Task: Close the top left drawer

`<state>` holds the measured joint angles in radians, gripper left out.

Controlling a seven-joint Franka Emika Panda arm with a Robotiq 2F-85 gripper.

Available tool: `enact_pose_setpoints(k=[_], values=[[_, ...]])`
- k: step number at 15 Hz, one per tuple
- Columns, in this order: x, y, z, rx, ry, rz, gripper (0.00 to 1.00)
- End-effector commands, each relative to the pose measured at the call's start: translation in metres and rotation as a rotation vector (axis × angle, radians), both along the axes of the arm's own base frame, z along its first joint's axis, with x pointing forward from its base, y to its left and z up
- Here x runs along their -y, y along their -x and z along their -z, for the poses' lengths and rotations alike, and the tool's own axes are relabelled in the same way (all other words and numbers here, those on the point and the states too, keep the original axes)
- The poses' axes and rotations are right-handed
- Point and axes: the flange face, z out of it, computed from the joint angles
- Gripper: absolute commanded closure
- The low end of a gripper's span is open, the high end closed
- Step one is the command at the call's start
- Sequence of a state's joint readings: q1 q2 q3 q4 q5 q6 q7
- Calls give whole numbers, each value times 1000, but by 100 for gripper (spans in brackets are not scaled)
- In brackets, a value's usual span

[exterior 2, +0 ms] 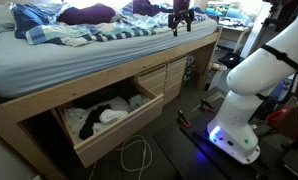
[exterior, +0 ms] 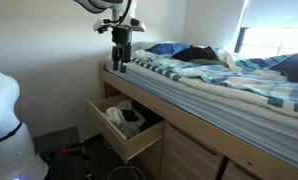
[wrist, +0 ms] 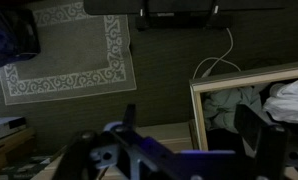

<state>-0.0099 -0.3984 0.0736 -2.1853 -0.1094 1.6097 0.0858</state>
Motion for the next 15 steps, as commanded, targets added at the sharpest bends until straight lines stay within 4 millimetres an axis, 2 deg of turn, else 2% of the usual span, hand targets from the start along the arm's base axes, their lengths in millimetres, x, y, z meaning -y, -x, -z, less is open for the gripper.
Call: enact_pose_setpoints(k=[1, 5, 15], values=[[0, 0, -1, -1, 0, 0, 0], [-2, -1, 2, -6, -3, 0, 0], [-59, -15, 63, -155, -109, -80, 0]])
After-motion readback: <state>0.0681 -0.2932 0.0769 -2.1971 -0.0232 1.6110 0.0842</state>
